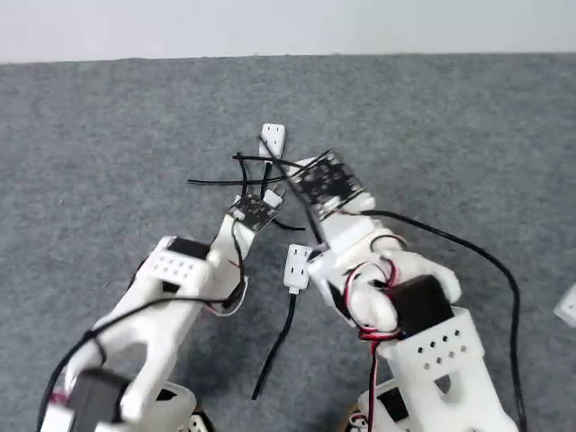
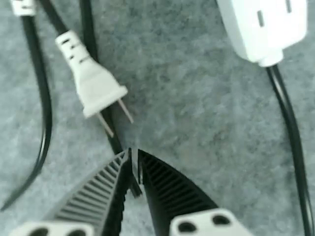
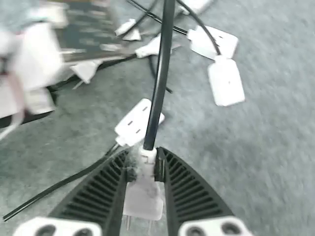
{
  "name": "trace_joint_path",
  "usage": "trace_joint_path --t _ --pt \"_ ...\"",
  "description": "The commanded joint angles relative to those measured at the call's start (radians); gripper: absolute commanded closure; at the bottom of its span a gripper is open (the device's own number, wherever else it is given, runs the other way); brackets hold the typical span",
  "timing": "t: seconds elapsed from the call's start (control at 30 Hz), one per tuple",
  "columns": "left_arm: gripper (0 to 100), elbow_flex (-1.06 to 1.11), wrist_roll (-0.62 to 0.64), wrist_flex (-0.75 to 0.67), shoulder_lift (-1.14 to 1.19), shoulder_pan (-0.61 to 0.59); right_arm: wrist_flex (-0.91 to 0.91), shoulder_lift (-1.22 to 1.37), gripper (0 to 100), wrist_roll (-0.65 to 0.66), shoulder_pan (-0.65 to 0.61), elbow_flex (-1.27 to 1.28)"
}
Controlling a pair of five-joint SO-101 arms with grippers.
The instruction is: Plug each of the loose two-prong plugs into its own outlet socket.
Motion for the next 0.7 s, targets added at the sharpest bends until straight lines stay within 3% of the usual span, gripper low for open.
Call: trace_joint_path --t 0.0,0.17,0.4,0.5,0.67 --pt "99 -0.11 -0.017 0.005 0.081 0.012 -0.073 -0.025 99.1 -0.006 -0.058 0.044" --pt "99 -0.156 -0.018 0.0 0.115 0.012 -0.15 -0.025 99.1 -0.009 -0.14 0.144" --pt "99 -0.145 -0.055 -0.023 0.107 0.02 -0.24 -0.024 99.1 -0.029 -0.143 0.212" --pt "99 -0.085 -0.152 -0.029 0.049 0.026 -0.271 -0.024 99.1 -0.028 -0.143 0.213" --pt "99 0.074 -0.172 -0.078 -0.146 0.08 -0.303 0.056 99.1 -0.028 -0.143 0.209"
